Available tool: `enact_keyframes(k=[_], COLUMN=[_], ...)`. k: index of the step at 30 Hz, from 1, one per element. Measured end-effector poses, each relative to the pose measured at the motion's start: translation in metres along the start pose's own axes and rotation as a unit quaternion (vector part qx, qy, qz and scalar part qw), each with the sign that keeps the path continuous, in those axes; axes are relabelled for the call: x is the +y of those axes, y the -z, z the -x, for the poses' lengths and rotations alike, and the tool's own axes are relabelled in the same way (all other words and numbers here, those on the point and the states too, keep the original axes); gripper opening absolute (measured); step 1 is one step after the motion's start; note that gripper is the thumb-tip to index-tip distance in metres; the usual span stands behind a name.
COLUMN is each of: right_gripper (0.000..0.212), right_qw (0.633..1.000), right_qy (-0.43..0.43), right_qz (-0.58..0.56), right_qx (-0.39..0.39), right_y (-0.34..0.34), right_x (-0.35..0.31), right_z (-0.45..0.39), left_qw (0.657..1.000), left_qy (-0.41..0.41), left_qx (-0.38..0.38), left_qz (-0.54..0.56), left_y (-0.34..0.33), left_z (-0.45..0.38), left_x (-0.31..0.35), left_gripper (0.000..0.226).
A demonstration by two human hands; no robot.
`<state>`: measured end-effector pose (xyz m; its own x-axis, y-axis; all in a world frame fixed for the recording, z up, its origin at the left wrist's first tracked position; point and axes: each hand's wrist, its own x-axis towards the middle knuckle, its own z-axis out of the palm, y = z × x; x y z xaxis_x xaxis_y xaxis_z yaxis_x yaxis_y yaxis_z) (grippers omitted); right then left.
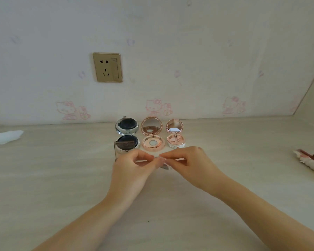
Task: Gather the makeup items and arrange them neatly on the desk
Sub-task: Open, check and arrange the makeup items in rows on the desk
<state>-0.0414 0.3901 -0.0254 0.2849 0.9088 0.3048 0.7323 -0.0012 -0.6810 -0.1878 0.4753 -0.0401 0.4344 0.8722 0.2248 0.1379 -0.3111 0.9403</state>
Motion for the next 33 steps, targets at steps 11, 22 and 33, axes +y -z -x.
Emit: enact_keyframes(k=[11, 22, 33], right_gripper=[0.021, 0.022, 0.018], right_qw=[0.995, 0.997, 0.996], right_qy=[-0.019, -0.025, -0.049], right_qz=[-0.088, -0.074, -0.048], right_qx=[0.033, 0.004, 0.054], right_y=[-0.012, -0.025, -0.020], right_x=[0.004, 0.015, 0.025], right_z=[-0.019, -0.022, -0.019], left_qw=[0.998, 0.894, 0.879], left_qy=[-0.046, -0.216, -0.237], left_qx=[-0.010, 0.026, 0.042], left_qz=[-0.030, -0.392, -0.412], left_y=[0.006, 0.006, 0.006], left_z=[0.009, 0.014, 0.010], left_x=[-0.007, -0.019, -0.023], left_gripper=[0.036, 0.039, 0.036])
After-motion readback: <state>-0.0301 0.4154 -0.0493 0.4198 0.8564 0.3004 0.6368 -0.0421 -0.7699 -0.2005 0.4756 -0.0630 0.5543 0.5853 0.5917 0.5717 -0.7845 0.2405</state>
